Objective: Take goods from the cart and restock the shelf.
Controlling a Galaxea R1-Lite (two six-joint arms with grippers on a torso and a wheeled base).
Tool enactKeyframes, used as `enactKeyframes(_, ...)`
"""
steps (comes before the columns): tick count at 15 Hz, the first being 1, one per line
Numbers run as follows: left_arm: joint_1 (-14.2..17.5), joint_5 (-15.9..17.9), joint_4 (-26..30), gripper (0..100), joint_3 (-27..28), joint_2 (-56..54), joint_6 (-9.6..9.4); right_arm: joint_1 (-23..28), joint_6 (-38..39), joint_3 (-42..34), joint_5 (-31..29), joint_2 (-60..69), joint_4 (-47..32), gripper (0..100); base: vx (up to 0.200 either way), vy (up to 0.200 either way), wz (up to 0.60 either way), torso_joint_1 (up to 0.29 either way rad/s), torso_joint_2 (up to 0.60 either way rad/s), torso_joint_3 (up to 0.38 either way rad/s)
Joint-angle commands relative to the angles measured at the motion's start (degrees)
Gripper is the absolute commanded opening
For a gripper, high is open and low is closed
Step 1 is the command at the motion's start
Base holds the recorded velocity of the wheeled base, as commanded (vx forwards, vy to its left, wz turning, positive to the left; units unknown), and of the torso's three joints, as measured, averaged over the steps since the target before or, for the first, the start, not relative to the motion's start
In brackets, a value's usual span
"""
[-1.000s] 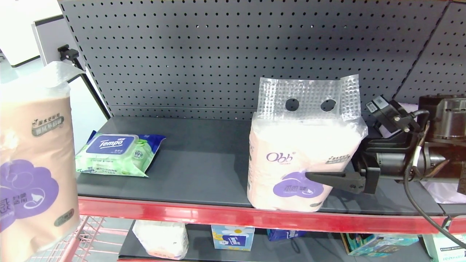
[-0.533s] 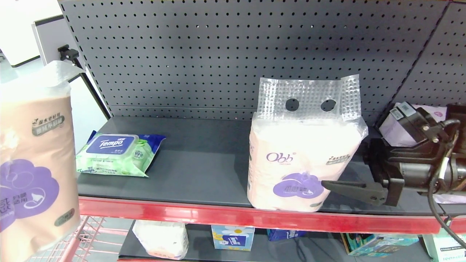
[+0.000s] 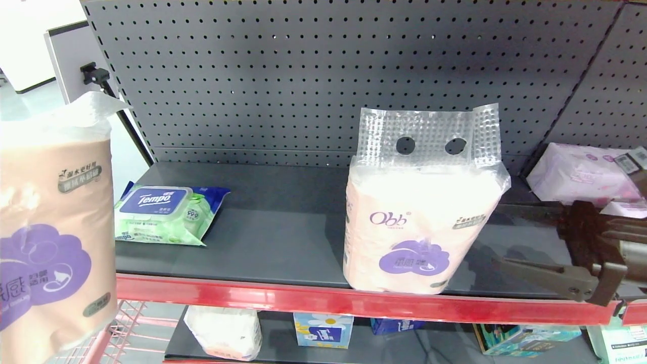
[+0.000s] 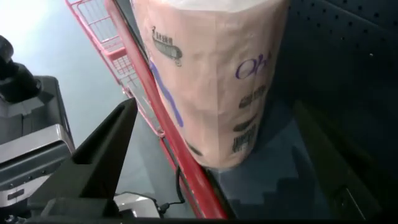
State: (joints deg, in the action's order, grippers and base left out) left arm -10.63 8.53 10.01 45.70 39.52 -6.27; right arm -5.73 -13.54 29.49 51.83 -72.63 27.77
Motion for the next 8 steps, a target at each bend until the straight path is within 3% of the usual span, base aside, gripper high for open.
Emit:
enactKeyframes(1,0.0,0.2,0.0,0,-0.2,0.6,-0.15,2.8,2.9,-4.4,-0.2,10.2,-0.2,100,0.000,0.000,0.00,0.000,0.00,0.000)
enactKeyframes(5,-0.4,2.6,0.3,0,-1.1,0.6,-0.15,3.8,8.4,-11.3,-8.1,23.1,-0.3,100,0.000,0.000,0.00,0.000,0.00,0.000)
enactKeyframes(8,-0.4,5.6,0.2,0,-1.5,1.5,-0.15,5.2,11.0,-17.3,-20.5,32.6,-0.3,100,0.000,0.000,0.00,0.000,0.00,0.000)
